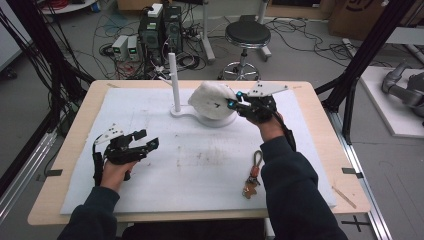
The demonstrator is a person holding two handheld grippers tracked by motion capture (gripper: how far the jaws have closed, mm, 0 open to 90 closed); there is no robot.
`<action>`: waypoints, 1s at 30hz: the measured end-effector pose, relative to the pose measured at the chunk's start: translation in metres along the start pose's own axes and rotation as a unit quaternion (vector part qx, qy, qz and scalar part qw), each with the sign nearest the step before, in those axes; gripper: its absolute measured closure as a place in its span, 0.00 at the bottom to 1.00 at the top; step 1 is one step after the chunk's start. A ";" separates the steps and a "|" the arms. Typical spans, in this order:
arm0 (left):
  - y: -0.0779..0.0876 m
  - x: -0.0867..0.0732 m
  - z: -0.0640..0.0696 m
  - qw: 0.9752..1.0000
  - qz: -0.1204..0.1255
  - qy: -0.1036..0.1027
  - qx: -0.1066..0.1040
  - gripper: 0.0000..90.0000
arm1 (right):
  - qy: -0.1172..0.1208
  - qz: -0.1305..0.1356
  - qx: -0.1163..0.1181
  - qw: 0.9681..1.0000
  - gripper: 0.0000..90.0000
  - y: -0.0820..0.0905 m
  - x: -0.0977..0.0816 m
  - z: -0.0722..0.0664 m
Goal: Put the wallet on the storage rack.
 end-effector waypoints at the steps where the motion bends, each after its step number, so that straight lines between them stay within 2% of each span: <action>1: 0.001 0.000 -0.001 1.000 0.000 0.001 0.002 0.27 | 0.022 -0.006 -0.014 1.000 0.87 -0.004 0.009 0.008; 2: 0.001 0.000 -0.002 1.000 -0.001 -0.001 0.002 0.27 | 0.022 -0.006 -0.014 1.000 0.87 -0.004 0.009 0.008; 4: 0.002 0.000 -0.003 1.000 0.001 0.002 0.003 0.27 | 0.040 -0.016 -0.028 0.999 0.87 -0.009 0.018 0.016; 5: 0.002 0.000 -0.003 1.000 0.001 0.002 0.003 0.27 | 0.063 -0.022 -0.041 0.997 0.87 -0.012 0.021 0.020; 6: 0.002 0.000 -0.003 1.000 0.000 0.002 0.003 0.27 | 0.063 -0.022 -0.041 0.997 0.87 -0.012 0.021 0.020; 7: 0.002 0.000 -0.004 1.000 -0.001 0.002 0.003 0.27 | 0.086 -0.041 -0.054 0.994 0.87 -0.016 0.024 0.025; 8: 0.002 0.000 -0.004 1.000 -0.001 0.003 0.002 0.27 | 0.086 -0.041 -0.054 0.994 0.87 -0.016 0.024 0.025; 9: 0.003 -0.001 -0.004 1.000 -0.002 0.005 0.001 0.27 | 0.118 -0.058 -0.068 0.989 0.87 -0.020 0.026 0.030; 10: 0.003 -0.001 -0.004 1.000 -0.002 0.005 0.001 0.27 | 0.118 -0.058 -0.068 0.989 0.87 -0.020 0.026 0.030; 11: 0.003 -0.001 -0.004 1.000 0.000 0.005 0.001 0.27 | 0.131 -0.075 -0.075 0.986 0.87 -0.026 0.024 0.034; 15: 0.003 -0.001 -0.005 1.000 0.000 0.008 0.001 0.27 | 0.161 -0.104 -0.084 0.978 0.86 -0.036 0.015 0.038; 16: 0.003 -0.001 -0.005 1.000 0.000 0.009 0.000 0.27 | 0.171 -0.113 -0.086 0.975 0.86 -0.040 0.012 0.038; 18: 0.003 -0.001 -0.005 1.000 0.000 0.009 0.000 0.27 | 0.183 -0.118 -0.089 0.972 0.86 -0.045 0.010 0.038; 20: 0.003 -0.001 -0.005 1.000 -0.001 0.011 0.000 0.27 | 0.193 -0.130 -0.099 0.967 0.86 -0.048 0.007 0.039; 22: 0.004 -0.001 -0.005 1.000 0.002 0.014 0.000 0.27 | 0.189 -0.132 -0.111 0.967 0.86 -0.050 0.007 0.042; 23: 0.004 -0.001 -0.006 1.000 0.001 0.013 0.001 0.27 | 0.184 -0.128 -0.113 0.968 0.86 -0.049 0.007 0.043; 24: 0.004 -0.001 -0.006 1.000 0.001 0.013 0.001 0.27 | 0.184 -0.128 -0.113 0.968 0.86 -0.049 0.007 0.043; 25: 0.004 -0.001 -0.006 1.000 0.002 0.015 0.001 0.27 | 0.171 -0.113 -0.116 0.972 0.86 -0.045 0.010 0.045; 26: 0.004 -0.001 -0.006 1.000 0.002 0.015 0.001 0.27 | 0.171 -0.113 -0.116 0.972 0.86 -0.045 0.010 0.045; 27: 0.004 -0.001 -0.007 1.000 0.002 0.017 0.000 0.27 | 0.162 -0.099 -0.118 0.975 0.86 -0.039 0.013 0.048; 30: 0.004 -0.001 -0.006 1.000 0.002 0.018 -0.002 0.27 | 0.154 -0.096 -0.124 0.976 0.86 -0.034 0.013 0.051</action>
Point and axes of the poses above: each handheld gripper's, and its own axes: y roughly backward along the jaws, x roughly out of its top, z roughly to its right, the point moved 4 cm from there along -y, roughly forward along the jaws, and after that the axes turned 1 degree about y, right-handed, at the moved point
